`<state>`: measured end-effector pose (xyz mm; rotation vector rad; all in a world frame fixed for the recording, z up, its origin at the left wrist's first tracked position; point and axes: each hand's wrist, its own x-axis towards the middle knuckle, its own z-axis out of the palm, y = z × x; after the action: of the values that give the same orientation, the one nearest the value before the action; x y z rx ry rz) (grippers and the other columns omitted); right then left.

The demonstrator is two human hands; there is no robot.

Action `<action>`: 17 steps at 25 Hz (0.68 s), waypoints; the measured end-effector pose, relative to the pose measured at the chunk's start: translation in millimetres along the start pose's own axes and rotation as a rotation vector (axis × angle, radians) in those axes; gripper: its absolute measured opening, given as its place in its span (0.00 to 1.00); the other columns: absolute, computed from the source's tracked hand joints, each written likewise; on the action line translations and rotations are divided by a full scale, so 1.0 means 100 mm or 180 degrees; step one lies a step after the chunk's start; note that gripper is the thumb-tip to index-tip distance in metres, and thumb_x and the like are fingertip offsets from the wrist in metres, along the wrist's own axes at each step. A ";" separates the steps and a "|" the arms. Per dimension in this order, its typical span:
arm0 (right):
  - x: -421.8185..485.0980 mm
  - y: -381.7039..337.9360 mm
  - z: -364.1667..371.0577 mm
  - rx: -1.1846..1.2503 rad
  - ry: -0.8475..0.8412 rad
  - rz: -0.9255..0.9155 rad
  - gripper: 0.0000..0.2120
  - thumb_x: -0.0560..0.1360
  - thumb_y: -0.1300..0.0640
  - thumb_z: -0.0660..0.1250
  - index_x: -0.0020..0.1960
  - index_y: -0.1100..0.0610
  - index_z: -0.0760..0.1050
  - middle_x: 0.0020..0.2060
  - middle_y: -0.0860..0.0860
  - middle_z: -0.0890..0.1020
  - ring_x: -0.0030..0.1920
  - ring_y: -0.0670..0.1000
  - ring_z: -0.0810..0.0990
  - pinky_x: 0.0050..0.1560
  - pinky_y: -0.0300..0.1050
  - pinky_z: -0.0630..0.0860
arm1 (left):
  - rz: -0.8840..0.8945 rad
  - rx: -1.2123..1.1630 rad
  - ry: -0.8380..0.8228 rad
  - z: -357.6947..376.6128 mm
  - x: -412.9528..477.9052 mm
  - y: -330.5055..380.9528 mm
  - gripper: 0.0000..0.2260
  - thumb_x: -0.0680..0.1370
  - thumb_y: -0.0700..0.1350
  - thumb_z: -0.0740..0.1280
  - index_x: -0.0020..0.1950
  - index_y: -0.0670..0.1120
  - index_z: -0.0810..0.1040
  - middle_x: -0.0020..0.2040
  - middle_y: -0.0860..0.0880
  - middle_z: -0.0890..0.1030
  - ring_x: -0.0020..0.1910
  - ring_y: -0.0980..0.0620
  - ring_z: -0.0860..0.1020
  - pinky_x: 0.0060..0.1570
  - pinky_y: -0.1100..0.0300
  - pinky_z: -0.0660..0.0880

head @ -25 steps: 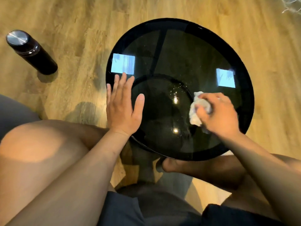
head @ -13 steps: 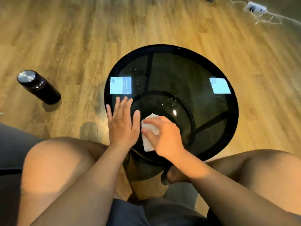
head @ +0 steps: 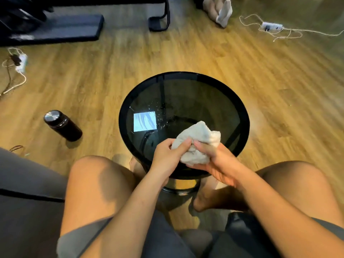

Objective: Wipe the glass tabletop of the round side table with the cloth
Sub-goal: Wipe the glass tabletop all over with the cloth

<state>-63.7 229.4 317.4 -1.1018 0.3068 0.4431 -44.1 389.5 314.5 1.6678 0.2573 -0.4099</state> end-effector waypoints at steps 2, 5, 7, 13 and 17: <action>-0.05 0.02 -0.08 -0.0701 0.0779 -0.0301 0.13 0.77 0.56 0.68 0.62 0.54 0.78 0.55 0.55 0.85 0.55 0.56 0.84 0.62 0.59 0.77 | 0.0034 -0.0140 0.0125 -0.01 -0.11 -0.09 0.09 0.75 0.48 0.72 0.44 0.43 0.79 0.38 0.50 0.79 0.39 0.51 0.76 0.41 0.58 0.72; -0.12 0.05 -0.18 -0.0615 0.1319 -0.0305 0.11 0.78 0.52 0.67 0.57 0.54 0.80 0.51 0.55 0.86 0.52 0.54 0.85 0.60 0.55 0.78 | -0.0011 -0.0284 0.0207 -0.06 -0.20 -0.14 0.04 0.76 0.40 0.69 0.42 0.44 0.77 0.39 0.47 0.80 0.41 0.49 0.75 0.42 0.56 0.71; -0.16 0.03 -0.20 -0.0043 0.0985 -0.0132 0.17 0.76 0.48 0.68 0.60 0.57 0.78 0.52 0.58 0.85 0.53 0.57 0.85 0.57 0.54 0.79 | -0.0126 -0.0357 -0.0101 -0.06 -0.25 -0.16 0.08 0.76 0.39 0.70 0.53 0.45 0.75 0.49 0.48 0.84 0.48 0.50 0.79 0.47 0.56 0.75; -0.25 -0.04 -0.17 0.0960 -0.0359 0.0676 0.36 0.68 0.50 0.78 0.69 0.63 0.70 0.66 0.65 0.75 0.65 0.67 0.75 0.68 0.64 0.68 | -0.0651 -0.1701 -0.1447 -0.15 -0.32 -0.23 0.29 0.62 0.42 0.76 0.63 0.43 0.78 0.60 0.42 0.82 0.59 0.43 0.80 0.59 0.48 0.76; -0.17 -0.03 -0.18 -0.0116 0.0316 -0.0248 0.21 0.74 0.49 0.70 0.63 0.59 0.76 0.58 0.60 0.82 0.58 0.60 0.82 0.61 0.60 0.77 | -0.0807 -0.2183 -0.1441 -0.11 -0.32 -0.22 0.25 0.68 0.45 0.74 0.64 0.37 0.78 0.59 0.38 0.82 0.55 0.42 0.82 0.51 0.52 0.81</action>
<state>-76.9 209.1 319.8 -1.1695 0.3429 0.3264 -80.4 406.0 309.2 0.8434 0.2352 -0.7762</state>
